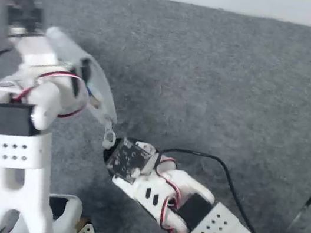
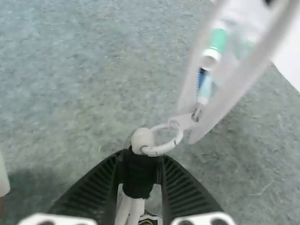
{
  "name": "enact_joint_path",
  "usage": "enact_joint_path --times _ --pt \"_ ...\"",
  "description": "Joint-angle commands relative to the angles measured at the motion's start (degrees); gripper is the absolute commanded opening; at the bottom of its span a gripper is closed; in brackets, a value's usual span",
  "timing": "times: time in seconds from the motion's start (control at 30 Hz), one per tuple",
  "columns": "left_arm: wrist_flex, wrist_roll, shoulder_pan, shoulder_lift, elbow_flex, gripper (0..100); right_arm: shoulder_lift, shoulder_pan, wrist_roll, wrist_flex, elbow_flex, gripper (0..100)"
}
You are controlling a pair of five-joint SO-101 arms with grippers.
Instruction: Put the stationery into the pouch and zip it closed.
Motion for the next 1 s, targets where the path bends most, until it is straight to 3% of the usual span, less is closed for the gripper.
enact_joint_path --times 0.0,0.2,0.4,0.77,0.97 --pt "-0.44 -3.34 7.21 -0.35 -0.31 19 -5.93 -1.10 0.62 0.31 1.85 0.6" --pt "0.88 -10.02 16.18 -0.35 -0.40 19 -11.56 -0.75 -2.20 0.92 3.52 0.6" --pt "3.69 -12.31 20.13 -0.35 -1.54 19 -16.40 3.12 -2.64 3.56 3.52 0.6" --pt "15.47 -13.27 20.75 -0.44 -11.12 18 -21.32 10.51 -6.24 3.47 3.43 0.6" --pt "16.35 -13.27 20.75 -0.44 -11.91 18 -24.48 13.14 -6.33 3.47 3.25 0.6"
